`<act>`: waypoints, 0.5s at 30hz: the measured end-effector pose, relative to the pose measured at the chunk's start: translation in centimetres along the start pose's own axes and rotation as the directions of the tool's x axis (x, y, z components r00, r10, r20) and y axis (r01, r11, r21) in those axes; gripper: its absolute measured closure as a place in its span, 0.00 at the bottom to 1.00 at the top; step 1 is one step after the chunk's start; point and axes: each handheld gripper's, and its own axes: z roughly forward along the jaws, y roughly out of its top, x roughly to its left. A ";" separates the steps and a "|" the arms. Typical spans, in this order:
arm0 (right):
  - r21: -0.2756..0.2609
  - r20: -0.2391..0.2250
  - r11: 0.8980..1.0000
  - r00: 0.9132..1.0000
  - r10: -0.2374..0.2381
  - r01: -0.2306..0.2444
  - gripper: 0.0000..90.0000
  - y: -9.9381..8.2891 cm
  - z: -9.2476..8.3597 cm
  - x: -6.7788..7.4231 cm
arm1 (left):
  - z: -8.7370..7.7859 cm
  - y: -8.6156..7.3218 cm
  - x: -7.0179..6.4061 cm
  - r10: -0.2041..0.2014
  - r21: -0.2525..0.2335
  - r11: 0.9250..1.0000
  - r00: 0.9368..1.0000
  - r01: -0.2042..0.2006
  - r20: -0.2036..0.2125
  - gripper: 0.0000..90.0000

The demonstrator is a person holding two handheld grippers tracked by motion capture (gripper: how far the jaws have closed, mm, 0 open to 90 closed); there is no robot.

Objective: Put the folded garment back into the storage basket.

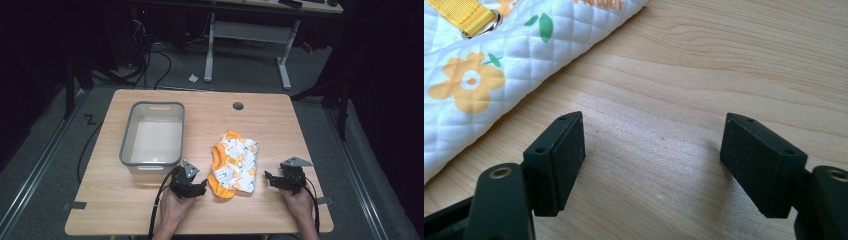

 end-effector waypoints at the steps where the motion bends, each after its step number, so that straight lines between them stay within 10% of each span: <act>1: 0.000 0.000 1.000 1.000 0.000 0.000 0.29 0.0 0.0 0.0 | 0.0 0.0 0.0 -0.002 -0.005 1.000 1.000 0.002 0.006 0.29; 15: -0.001 -0.001 1.000 1.000 -0.001 0.001 0.29 0.0 0.0 0.0 | -1.7 0.6 -0.6 -0.019 -0.030 0.999 0.997 0.021 0.070 0.27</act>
